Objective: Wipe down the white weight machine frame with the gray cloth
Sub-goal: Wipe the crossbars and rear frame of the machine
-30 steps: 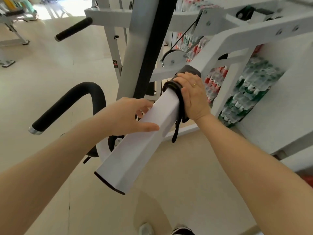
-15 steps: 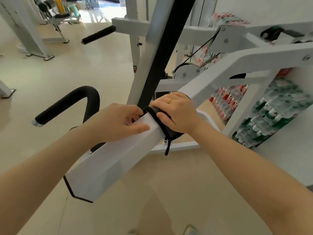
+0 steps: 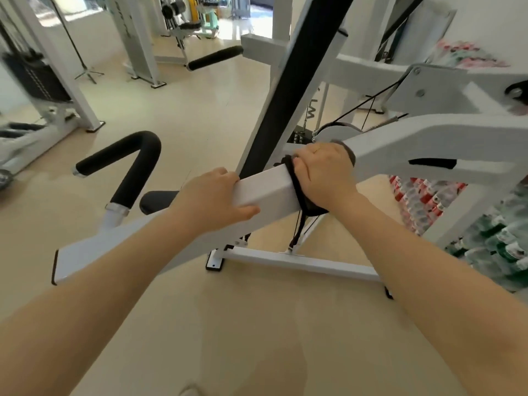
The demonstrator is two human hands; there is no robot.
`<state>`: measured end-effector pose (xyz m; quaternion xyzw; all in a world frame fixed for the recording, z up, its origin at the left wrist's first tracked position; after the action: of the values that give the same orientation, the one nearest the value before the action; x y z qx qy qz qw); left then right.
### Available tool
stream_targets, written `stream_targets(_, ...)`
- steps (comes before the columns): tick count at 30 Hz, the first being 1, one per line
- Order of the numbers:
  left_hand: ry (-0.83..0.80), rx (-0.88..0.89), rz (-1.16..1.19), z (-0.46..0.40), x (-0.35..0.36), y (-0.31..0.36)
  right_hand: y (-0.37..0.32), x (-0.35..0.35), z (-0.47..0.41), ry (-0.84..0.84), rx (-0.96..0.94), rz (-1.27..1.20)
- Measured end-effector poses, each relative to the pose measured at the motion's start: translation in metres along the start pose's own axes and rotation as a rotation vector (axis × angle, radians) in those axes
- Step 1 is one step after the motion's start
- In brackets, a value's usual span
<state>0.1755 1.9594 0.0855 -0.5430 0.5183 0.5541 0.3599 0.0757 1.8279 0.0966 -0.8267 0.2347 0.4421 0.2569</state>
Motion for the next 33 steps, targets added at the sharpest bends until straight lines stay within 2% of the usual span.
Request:
stream_targets(5, 0.009, -0.029, 0.027, -0.003, 0.002, -0.002, -0.039, -0.003, 0.02, 0.083, -0.186, -0.056)
stream_targets(10, -0.033, -0.033, 0.074, -0.008, -0.001, -0.01, -0.018, -0.001, 0.002, 0.0, -0.279, -0.045)
stream_targets(12, -0.043, -0.01, 0.131, -0.013, -0.001, -0.007, 0.002, -0.002, -0.005, 0.022, -0.243, -0.017)
stream_targets(16, -0.108, 0.091, 0.176, -0.036, -0.003, 0.011, 0.066, -0.011, -0.028, 0.035, 0.032, 0.002)
stream_targets(19, -0.113, 0.189, 0.175, -0.055, -0.01, 0.026, 0.076, -0.011, -0.028, 0.049, 0.139, 0.016)
stream_targets(26, -0.115, 0.338, 0.117, -0.097, -0.01, 0.053, 0.007, -0.002, -0.002, 0.112, 0.02, -0.075)
stream_targets(30, -0.15, 0.34, 0.091, -0.113, -0.003, 0.051, 0.023, -0.008, -0.008, 0.108, -0.105, -0.071)
stream_targets(33, -0.221, 0.297, 0.075, -0.119, 0.011, 0.049, 0.066, -0.015, -0.021, 0.163, 0.006, -0.061)
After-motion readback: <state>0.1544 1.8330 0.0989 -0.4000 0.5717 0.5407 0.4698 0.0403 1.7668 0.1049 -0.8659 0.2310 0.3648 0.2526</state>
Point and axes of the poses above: each hand's wrist, its own z-axis away from the middle knuckle, its own x-axis out of the palm, y = z × x, the point moved 8 cm from there along -z, towards the middle knuckle, and after that the axes turned 11 degrees about x, right-handed, at the moved point
